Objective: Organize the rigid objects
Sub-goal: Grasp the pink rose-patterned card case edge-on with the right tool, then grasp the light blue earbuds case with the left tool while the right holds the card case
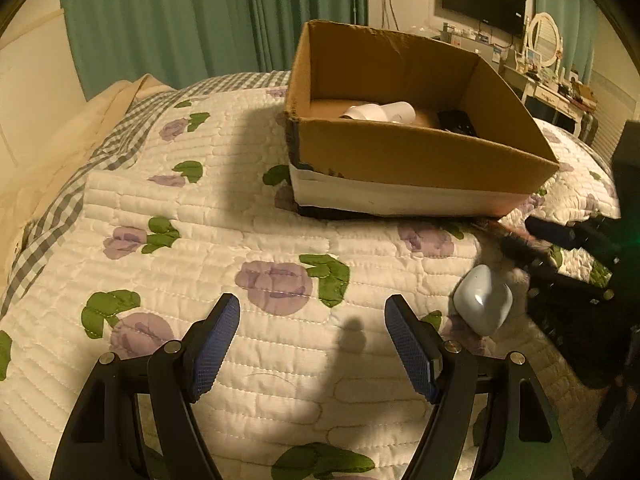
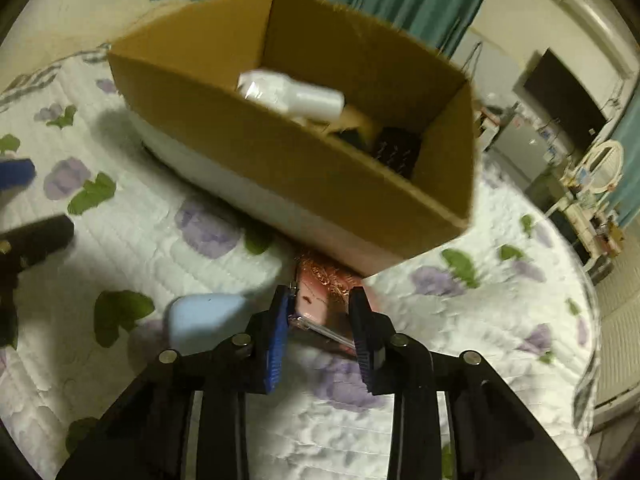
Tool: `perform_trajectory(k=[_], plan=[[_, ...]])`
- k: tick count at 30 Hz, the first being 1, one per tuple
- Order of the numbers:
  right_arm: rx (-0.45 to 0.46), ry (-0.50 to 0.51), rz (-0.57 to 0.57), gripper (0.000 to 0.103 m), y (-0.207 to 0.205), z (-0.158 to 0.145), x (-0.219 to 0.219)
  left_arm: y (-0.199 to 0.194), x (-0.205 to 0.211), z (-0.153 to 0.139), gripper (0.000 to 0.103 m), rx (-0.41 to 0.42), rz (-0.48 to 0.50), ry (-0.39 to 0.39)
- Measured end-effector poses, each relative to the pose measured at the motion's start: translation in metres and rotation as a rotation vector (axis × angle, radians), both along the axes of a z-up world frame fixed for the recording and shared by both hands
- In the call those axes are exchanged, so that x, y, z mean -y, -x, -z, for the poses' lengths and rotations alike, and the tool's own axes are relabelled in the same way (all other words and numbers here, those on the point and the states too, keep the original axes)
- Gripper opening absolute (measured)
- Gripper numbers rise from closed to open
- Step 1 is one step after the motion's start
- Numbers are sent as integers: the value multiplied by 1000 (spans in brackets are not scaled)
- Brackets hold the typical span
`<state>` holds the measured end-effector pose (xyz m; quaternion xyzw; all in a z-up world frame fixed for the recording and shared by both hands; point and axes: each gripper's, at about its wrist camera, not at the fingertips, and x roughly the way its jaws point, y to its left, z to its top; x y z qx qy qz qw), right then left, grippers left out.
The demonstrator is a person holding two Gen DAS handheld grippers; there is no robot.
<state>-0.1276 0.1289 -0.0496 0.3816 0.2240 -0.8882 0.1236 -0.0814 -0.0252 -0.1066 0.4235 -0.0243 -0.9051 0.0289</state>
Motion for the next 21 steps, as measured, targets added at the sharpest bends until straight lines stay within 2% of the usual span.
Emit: perform_trajectory(k=[2,7,10,17,19,21], plan=[[10,47,3,26,-2,-7,-9,0,-3,-1,78,-1,11,0],[9,215,46,9,-20,-44,-42,-1,-21,-5,78,-3,51,-1],[69,320,71,9,-23,-52,-60,0,-38,-6,78,6,89,-6],[152,350,108,10,-17,-27,-65,2,-65,6,78,47,138,-14],[209,348,114,11,-7,-12,-64,5,-68,11,78,62,144,-18],[224,352,125,11,-5,0,-63,5,-71,12,78,67,150,-23]])
